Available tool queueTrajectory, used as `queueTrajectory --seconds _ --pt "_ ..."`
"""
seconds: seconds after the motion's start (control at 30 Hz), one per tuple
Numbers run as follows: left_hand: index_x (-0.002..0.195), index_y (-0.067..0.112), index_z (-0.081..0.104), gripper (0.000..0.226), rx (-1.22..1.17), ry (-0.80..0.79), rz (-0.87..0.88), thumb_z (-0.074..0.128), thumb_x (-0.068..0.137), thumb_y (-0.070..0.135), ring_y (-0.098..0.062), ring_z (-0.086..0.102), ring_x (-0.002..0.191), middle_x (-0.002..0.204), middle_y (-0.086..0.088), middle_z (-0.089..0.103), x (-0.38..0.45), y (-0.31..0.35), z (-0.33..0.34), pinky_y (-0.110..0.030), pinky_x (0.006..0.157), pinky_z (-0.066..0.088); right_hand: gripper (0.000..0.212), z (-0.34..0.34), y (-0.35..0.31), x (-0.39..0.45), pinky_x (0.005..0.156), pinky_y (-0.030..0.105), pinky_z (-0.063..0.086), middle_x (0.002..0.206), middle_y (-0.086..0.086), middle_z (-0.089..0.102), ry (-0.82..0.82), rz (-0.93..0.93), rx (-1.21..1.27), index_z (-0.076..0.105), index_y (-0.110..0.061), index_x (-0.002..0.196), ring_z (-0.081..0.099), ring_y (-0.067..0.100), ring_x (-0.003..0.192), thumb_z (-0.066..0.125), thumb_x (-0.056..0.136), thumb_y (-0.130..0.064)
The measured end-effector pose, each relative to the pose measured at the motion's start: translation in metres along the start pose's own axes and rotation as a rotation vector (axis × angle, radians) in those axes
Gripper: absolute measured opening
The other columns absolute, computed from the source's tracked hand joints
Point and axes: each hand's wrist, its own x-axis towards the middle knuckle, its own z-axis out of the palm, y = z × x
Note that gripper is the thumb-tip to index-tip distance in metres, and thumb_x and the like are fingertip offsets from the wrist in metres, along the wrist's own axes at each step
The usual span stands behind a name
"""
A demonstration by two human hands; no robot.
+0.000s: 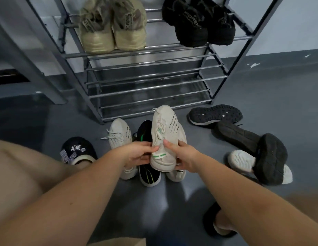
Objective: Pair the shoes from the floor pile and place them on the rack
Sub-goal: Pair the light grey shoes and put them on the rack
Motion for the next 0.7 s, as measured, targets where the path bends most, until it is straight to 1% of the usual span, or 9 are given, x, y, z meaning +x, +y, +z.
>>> queueTrajectory --seconds 0.07,0.1,0.27,0.33,0.4,0.43,0.53,0.6,0.7 --pt "0.12 0.017 0.057 0.028 0.023 0.0 -0.023 0.058 0.092 0.019 -0.01 0.061 0.094 0.106 0.003 0.066 -0.001 -0.005 -0.017 -0.02 0.081 0.049 0.069 0.017 0.0 0.006 0.063 0.031 0.052 0.12 -0.003 0.061 -0.022 -0.034 -0.081 0.043 -0.027 0.134 0.061 0.016 0.095 0.073 0.075 -0.047" --pt "0.12 0.017 0.056 0.027 0.035 0.009 -0.035 0.056 0.093 0.019 -0.009 0.059 0.09 0.104 0.002 0.064 -0.001 -0.008 -0.025 -0.018 0.075 0.049 0.067 0.025 0.001 0.012 0.062 0.029 0.051 0.117 -0.005 0.062 -0.029 -0.056 -0.11 0.043 -0.028 0.132 0.061 0.014 0.092 0.075 0.076 -0.043" --pt "0.121 0.015 0.057 0.029 0.122 0.149 -0.07 0.055 0.094 0.025 -0.009 0.05 0.083 0.101 0.001 0.06 0.011 -0.022 -0.05 -0.023 0.069 0.038 0.09 0.048 0.005 0.038 0.09 0.036 0.051 0.131 0.0 0.059 -0.01 -0.133 -0.212 0.034 -0.019 0.144 0.059 0.021 0.115 0.082 0.07 -0.035" --pt "0.119 0.012 0.06 0.034 0.243 0.223 -0.053 0.055 0.093 0.033 -0.011 0.053 0.086 0.096 0.001 0.06 0.017 -0.026 -0.057 -0.025 0.074 0.041 0.085 0.05 0.003 0.044 0.089 0.029 0.048 0.133 0.005 0.055 0.048 -0.157 -0.259 0.029 -0.01 0.145 0.056 0.022 0.117 0.077 0.077 -0.028" --pt "0.116 0.007 0.065 0.042 0.345 0.317 -0.031 0.06 0.089 0.039 -0.017 0.059 0.101 0.107 -0.003 0.065 0.025 -0.03 -0.067 -0.029 0.09 0.046 0.083 0.049 0.005 0.054 0.086 0.026 0.047 0.135 0.01 0.053 0.086 -0.157 -0.324 0.026 -0.007 0.146 0.055 0.023 0.115 0.074 0.081 -0.024" --pt "0.115 0.006 0.066 0.043 0.344 0.353 -0.023 0.062 0.087 0.039 -0.019 0.061 0.106 0.112 -0.005 0.067 0.028 -0.033 -0.072 -0.031 0.096 0.046 0.085 0.049 0.008 0.059 0.091 0.028 0.048 0.138 0.01 0.051 0.082 -0.135 -0.347 0.025 -0.007 0.147 0.054 0.024 0.118 0.074 0.08 -0.025" --pt "0.116 0.005 0.062 0.045 0.371 0.566 -0.056 0.061 0.087 0.039 -0.023 0.061 0.106 0.113 -0.006 0.065 0.034 -0.041 -0.088 -0.03 0.09 0.048 0.088 0.051 0.018 0.071 0.106 0.035 0.041 0.141 0.005 0.05 0.064 -0.052 -0.342 0.029 -0.01 0.146 0.051 0.023 0.126 0.078 0.076 -0.03" --pt "0.129 0.006 0.052 0.064 0.448 0.709 -0.216 0.056 0.085 0.052 -0.029 0.057 0.114 0.126 -0.012 0.058 0.032 -0.049 -0.095 -0.032 0.094 0.047 0.09 0.051 0.022 0.077 0.107 0.033 0.04 0.14 0.003 0.051 0.056 -0.024 -0.327 0.031 -0.011 0.146 0.052 0.022 0.126 0.08 0.074 -0.031" --pt "0.143 0.008 0.033 0.071 0.275 0.556 -0.384 0.047 0.09 0.054 -0.033 0.047 0.125 0.142 -0.015 0.043 0.033 -0.059 -0.094 -0.042 0.103 0.043 0.089 0.049 0.022 0.084 0.103 0.032 0.042 0.14 0.002 0.051 0.052 -0.003 -0.345 0.028 -0.014 0.147 0.052 0.022 0.125 0.078 0.075 -0.033"
